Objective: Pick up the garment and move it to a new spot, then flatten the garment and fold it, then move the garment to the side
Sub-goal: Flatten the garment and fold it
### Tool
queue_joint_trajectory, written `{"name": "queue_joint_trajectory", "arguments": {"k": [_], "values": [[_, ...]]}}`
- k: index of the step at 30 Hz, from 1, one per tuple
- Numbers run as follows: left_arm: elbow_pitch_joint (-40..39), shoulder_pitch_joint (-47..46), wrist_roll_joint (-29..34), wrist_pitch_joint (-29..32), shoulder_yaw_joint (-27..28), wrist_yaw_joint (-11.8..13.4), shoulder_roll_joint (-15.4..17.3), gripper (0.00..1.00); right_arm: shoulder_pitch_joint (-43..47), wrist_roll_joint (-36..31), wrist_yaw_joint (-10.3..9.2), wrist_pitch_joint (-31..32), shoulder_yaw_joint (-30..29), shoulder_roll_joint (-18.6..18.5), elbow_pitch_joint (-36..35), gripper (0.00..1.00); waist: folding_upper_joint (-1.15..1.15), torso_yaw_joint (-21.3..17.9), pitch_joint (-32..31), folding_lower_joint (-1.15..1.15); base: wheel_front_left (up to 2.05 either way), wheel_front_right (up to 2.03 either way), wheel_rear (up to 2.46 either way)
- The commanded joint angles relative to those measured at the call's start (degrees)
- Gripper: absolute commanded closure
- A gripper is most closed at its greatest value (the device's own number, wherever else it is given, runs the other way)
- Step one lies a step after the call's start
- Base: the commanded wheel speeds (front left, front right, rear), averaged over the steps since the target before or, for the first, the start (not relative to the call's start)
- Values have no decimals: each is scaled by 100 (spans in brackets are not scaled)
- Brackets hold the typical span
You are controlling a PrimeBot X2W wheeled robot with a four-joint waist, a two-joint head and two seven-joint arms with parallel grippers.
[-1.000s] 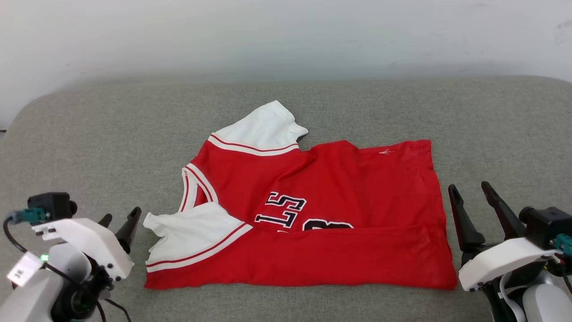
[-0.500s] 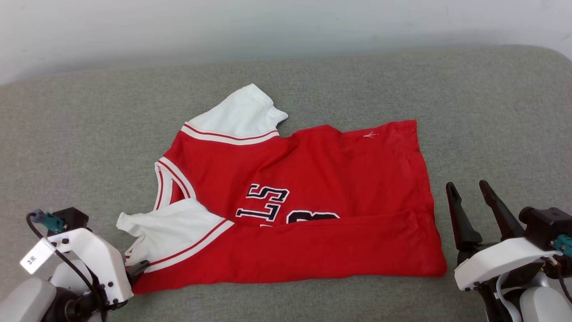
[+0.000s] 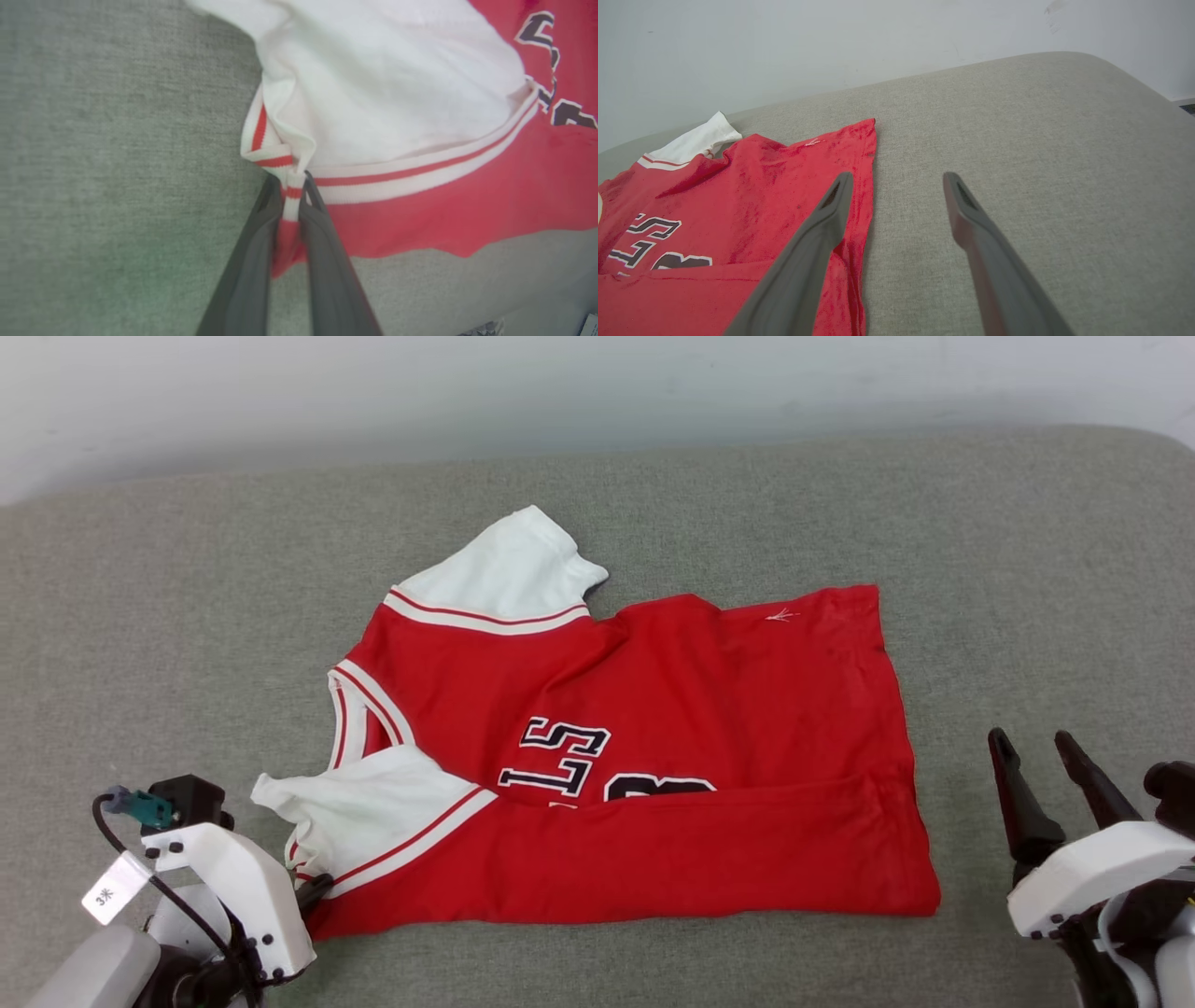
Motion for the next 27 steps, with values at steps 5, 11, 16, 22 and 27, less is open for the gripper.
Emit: {"name": "queue_joint_trajectory", "arguments": {"k": [5, 11, 16, 22, 27], "values": [[-224, 57, 175, -242, 23, 37, 89, 100, 106, 287, -7, 1189, 67, -374, -28, 0, 0, 60, -156, 0, 0, 0, 0], [-712, 111, 307, -337, 51, 183, 214, 100, 196, 611, -7, 2792, 375, -733, -326, 0, 0, 164, -159, 0, 0, 0, 0], [-997, 32, 382, -331, 25, 272, 204, 100, 169, 769, -7, 3524, 668, -656, -355, 0, 0, 254, -21, 0, 0, 0, 0], [-1102, 44, 389, -395, -6, 287, 119, 100, 110, 870, -7, 3836, 1029, -524, 79, 0, 0, 325, 155, 0, 0, 0, 0], [-1080, 35, 405, -459, 3, 261, 81, 100, 35, 1003, -4, 3775, 1267, -442, 418, 100, 0, 345, 235, 0, 0, 0, 0]]}}
